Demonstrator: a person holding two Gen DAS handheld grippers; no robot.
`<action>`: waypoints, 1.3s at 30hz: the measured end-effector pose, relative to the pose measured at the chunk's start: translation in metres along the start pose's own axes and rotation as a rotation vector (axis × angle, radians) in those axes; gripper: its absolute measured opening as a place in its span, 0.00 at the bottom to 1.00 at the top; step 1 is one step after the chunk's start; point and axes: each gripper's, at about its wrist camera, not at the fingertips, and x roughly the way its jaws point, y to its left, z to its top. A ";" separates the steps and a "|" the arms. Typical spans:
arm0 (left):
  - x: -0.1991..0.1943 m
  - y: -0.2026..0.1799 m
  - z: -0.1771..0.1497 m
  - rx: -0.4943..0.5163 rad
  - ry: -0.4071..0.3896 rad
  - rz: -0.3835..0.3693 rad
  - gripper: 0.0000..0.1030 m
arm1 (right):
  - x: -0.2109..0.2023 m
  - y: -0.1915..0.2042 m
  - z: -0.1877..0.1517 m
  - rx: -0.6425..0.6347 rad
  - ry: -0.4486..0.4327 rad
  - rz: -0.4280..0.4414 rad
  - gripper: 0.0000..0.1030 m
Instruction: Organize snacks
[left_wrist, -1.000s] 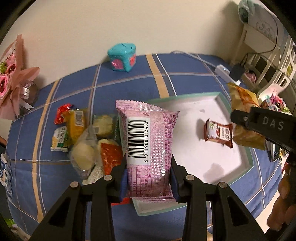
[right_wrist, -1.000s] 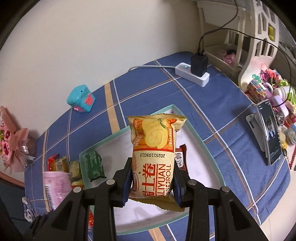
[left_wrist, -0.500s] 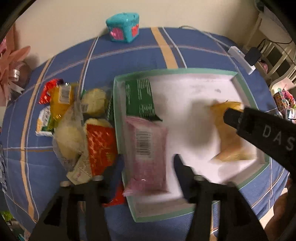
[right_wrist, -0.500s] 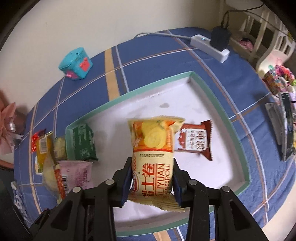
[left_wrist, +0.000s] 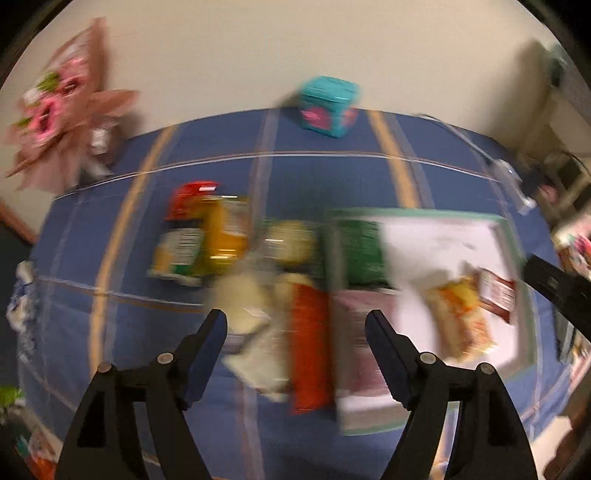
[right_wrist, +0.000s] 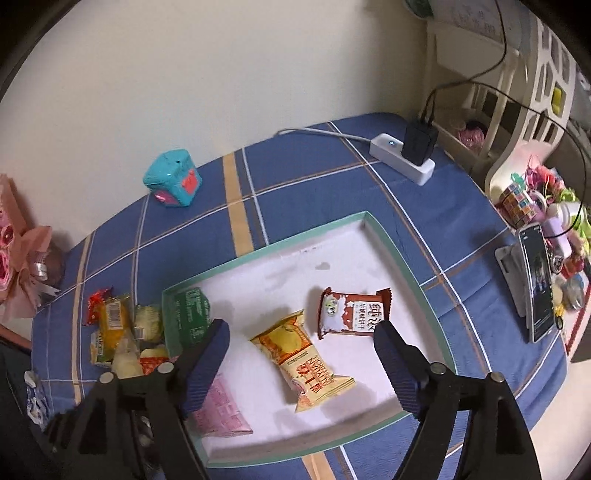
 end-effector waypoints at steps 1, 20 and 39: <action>-0.001 0.013 0.001 -0.023 -0.002 0.037 0.76 | 0.000 0.005 -0.002 -0.012 0.002 0.004 0.81; -0.017 0.134 -0.008 -0.230 -0.031 0.163 0.79 | 0.006 0.118 -0.051 -0.272 0.049 0.055 0.81; -0.007 0.140 -0.007 -0.248 -0.015 0.137 0.83 | 0.016 0.133 -0.060 -0.304 0.076 0.039 0.94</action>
